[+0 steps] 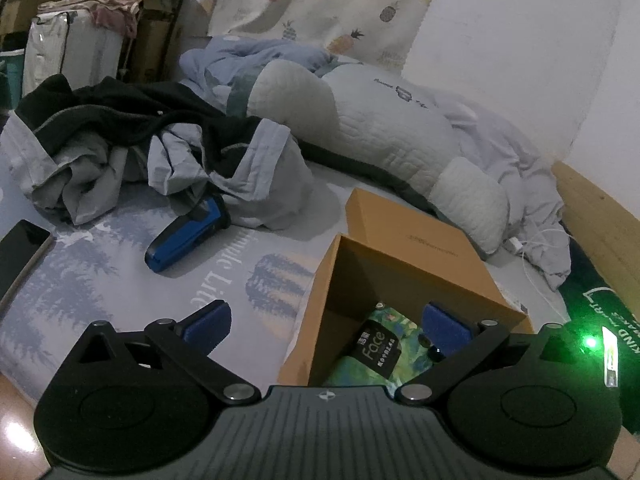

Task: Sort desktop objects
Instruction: 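Carry the flashlight with the right gripper into the cardboard box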

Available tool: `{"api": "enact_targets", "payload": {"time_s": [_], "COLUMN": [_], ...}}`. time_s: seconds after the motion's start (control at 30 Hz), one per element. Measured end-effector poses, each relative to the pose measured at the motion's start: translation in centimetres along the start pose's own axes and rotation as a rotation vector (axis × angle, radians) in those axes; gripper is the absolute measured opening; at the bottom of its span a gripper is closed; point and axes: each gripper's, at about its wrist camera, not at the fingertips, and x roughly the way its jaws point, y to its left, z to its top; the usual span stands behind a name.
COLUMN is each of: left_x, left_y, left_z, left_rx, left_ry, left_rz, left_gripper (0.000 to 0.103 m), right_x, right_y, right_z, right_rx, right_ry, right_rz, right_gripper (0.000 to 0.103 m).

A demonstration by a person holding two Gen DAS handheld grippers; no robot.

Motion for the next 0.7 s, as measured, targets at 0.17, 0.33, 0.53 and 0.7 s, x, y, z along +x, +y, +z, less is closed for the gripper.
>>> {"api": "enact_targets", "payload": {"time_s": [0.17,0.33,0.53,0.7], "left_x": [0.4,0.5,0.8,1.0], "left_y": [0.4,0.5,0.4,0.5], "left_z": [-0.1,-0.2,-0.4,-0.4], "left_rx": [-0.012,-0.014,-0.010,-0.007], "left_ry": [0.012,0.014,0.023,0.026], "left_rz": [0.001,-0.003,-0.008,-0.009], "left_gripper": [0.103,0.103,0.103,0.103], "right_x": [0.9,1.3,1.8,1.3], "right_y": [0.8,0.6,0.2,0.1], "right_z": [0.3,0.6,0.8,0.5], "right_rx": [-0.025,-0.028,0.012,0.018], "right_ry": [0.039,0.057,0.077,0.070], "right_rz": [-0.016,-0.005,0.016,0.021], "right_gripper": [0.036,0.037,0.037,0.039]}}
